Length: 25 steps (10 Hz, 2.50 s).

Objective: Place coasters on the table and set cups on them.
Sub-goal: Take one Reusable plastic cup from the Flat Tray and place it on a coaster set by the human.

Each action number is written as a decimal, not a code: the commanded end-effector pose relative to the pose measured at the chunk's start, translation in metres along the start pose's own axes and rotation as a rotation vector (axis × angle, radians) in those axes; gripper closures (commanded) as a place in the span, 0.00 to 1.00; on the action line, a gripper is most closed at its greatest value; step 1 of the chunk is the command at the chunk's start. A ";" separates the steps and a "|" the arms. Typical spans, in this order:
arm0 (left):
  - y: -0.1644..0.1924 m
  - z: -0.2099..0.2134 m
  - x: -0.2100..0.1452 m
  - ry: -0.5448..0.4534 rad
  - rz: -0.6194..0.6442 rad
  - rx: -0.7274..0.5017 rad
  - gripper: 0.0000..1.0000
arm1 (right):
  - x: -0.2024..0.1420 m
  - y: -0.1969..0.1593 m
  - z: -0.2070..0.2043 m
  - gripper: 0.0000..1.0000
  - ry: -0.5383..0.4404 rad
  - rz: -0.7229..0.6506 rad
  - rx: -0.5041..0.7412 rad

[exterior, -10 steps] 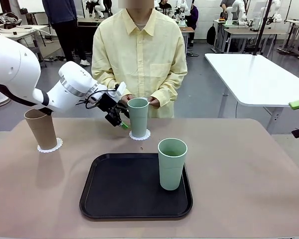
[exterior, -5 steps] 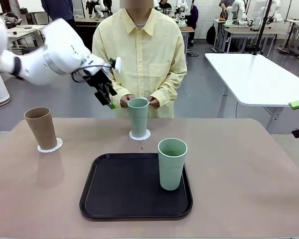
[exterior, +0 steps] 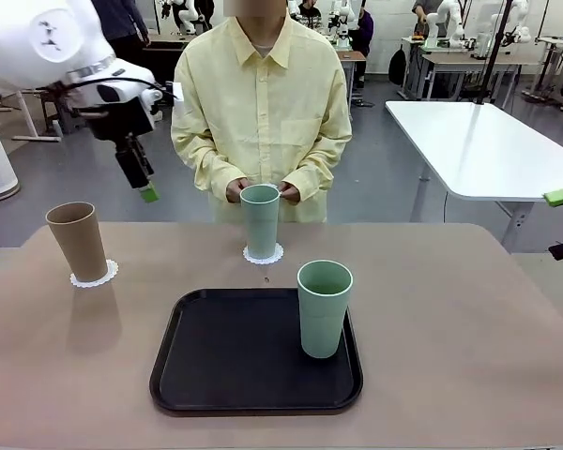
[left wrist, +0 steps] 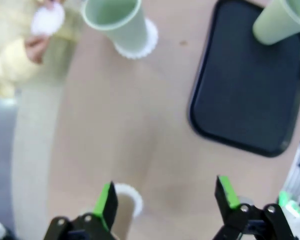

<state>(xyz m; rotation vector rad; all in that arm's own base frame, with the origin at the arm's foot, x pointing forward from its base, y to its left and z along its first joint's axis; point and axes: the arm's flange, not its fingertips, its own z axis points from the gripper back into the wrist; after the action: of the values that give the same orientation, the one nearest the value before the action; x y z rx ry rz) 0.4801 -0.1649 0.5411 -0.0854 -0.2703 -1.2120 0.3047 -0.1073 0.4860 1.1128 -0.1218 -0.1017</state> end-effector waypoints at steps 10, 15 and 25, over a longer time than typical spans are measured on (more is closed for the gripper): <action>-0.001 -0.004 0.000 -0.009 -0.002 0.000 0.00 | 0.003 0.002 -0.001 0.00 -0.014 0.020 0.038; -0.054 0.074 -0.138 -0.106 0.801 -0.084 0.00 | 0.003 0.002 -0.001 0.00 -0.014 0.020 0.038; 0.002 0.020 -0.374 -0.890 0.945 -1.049 0.00 | 0.003 0.002 -0.001 0.00 -0.014 0.020 0.038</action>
<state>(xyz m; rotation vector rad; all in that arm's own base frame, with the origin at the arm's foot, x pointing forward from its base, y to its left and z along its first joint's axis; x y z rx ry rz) 0.3485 0.1695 0.4675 -1.4922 -0.2902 -0.1528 0.3045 -0.1078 0.4862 1.1125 -0.1228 -0.1028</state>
